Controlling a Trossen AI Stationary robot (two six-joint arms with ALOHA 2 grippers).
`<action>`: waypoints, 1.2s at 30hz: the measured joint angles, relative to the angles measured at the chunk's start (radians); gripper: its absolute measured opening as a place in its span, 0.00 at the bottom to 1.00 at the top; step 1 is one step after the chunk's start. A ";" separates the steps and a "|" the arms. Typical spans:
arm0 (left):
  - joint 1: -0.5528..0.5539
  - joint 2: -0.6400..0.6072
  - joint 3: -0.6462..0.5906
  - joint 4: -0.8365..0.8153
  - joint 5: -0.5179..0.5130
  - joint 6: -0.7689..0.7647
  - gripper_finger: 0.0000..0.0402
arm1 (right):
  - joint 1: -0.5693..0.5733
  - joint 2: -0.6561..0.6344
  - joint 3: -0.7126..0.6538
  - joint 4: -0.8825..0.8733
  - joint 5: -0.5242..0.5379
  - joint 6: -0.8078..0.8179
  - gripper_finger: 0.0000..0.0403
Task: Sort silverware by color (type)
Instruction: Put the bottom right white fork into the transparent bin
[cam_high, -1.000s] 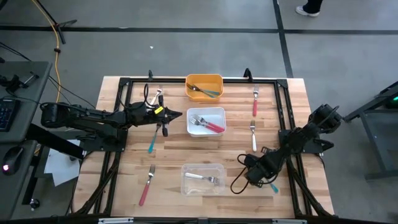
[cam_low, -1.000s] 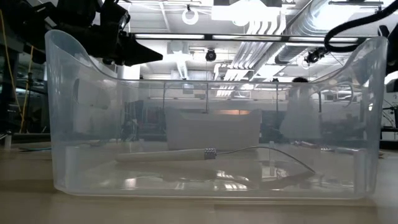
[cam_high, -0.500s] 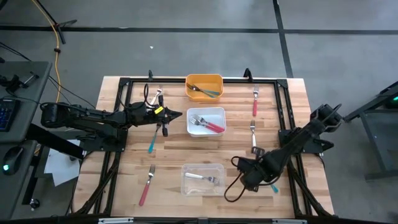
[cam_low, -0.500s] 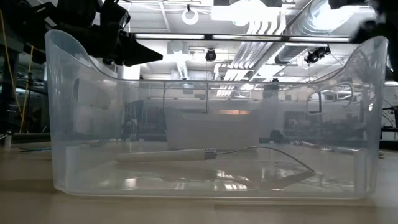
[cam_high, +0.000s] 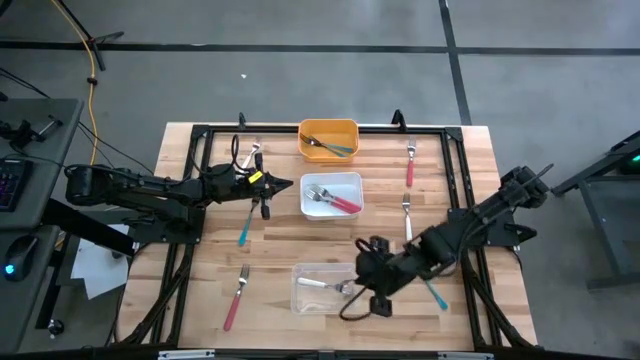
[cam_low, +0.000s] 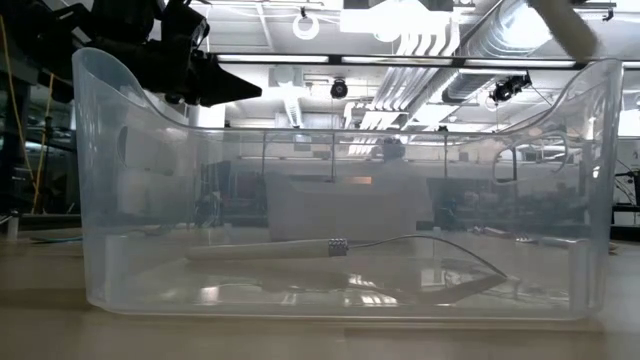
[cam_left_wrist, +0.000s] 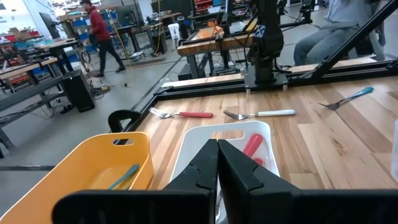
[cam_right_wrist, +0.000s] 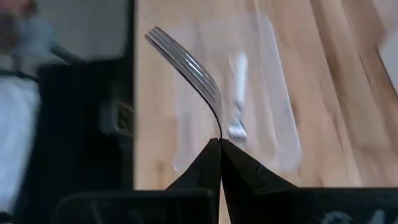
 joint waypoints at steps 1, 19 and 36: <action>0.000 0.000 0.000 0.000 0.000 0.000 0.00 | -0.016 0.000 0.002 0.030 -0.023 -0.013 0.00; 0.000 0.000 0.000 -0.008 -0.018 0.001 0.00 | -0.213 0.179 0.024 0.182 -0.428 -0.223 0.00; 0.000 0.000 0.000 -0.009 -0.018 0.001 0.00 | -0.237 0.203 0.023 0.175 -0.428 -0.357 0.15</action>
